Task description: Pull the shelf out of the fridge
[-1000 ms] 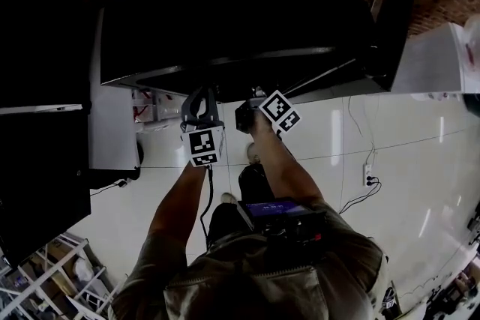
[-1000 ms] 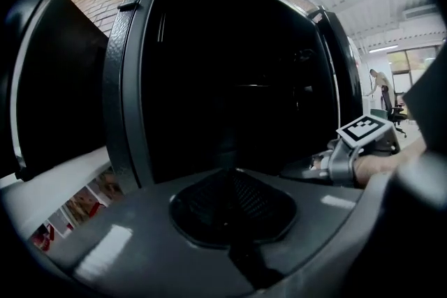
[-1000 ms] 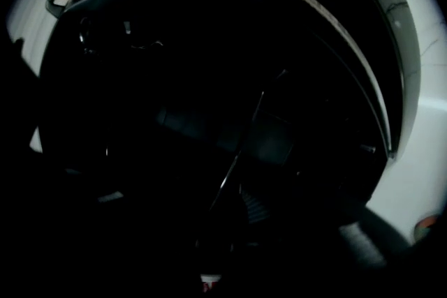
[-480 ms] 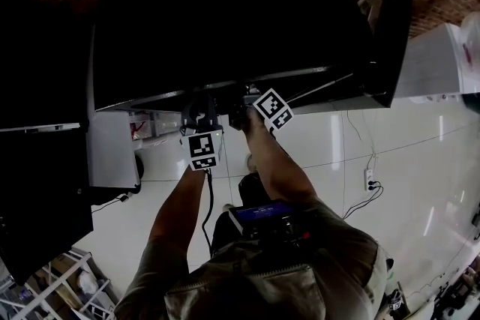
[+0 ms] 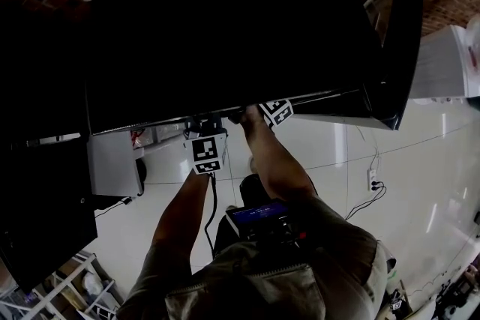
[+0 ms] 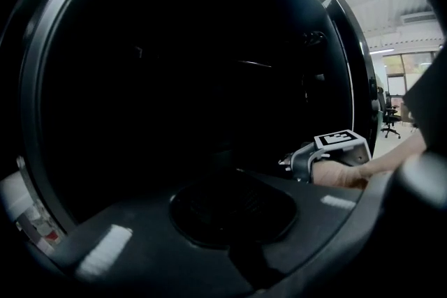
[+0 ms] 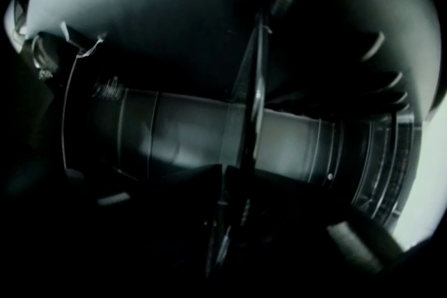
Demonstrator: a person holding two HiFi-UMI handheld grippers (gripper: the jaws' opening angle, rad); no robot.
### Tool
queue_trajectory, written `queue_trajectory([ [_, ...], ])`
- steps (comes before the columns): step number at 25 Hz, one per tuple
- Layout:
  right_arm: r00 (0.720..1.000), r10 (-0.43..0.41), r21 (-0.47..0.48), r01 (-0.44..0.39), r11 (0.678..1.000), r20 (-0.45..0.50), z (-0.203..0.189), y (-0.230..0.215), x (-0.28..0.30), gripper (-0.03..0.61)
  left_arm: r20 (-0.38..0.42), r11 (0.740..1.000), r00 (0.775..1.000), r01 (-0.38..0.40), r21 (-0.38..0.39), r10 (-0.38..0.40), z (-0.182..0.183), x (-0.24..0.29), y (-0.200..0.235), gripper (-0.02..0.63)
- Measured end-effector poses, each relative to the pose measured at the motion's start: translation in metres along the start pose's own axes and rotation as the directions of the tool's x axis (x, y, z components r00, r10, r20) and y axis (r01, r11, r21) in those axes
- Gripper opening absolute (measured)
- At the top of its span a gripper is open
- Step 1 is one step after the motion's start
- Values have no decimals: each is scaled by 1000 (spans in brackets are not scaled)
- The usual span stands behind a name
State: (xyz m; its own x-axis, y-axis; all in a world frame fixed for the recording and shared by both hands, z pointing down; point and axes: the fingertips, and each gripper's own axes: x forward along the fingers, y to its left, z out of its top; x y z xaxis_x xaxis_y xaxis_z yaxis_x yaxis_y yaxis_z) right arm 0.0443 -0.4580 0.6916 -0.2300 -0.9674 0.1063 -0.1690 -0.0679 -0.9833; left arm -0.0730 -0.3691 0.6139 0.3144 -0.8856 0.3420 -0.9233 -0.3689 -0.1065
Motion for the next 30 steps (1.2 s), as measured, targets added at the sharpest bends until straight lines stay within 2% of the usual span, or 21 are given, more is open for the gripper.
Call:
queue_trajectory([
  [5,998,42,108,-46,993,35,1,-2,1,14,-5,1000,1000,1,-7,-1,-3,-4,1,6],
  [11,998,54,157,-59,986,36,1,2,-9,11,12,1000,1000,1,-15,-1,4,-13,-2,6],
  [20,998,46,150,-50,987,30,-3,12,-56,11,40,1000,999,16,-22,-15,20,-47,-17,6],
  [30,998,50,138,-53,989,27,-16,33,-145,12,59,1000,998,15,-28,-14,27,-123,-35,6],
])
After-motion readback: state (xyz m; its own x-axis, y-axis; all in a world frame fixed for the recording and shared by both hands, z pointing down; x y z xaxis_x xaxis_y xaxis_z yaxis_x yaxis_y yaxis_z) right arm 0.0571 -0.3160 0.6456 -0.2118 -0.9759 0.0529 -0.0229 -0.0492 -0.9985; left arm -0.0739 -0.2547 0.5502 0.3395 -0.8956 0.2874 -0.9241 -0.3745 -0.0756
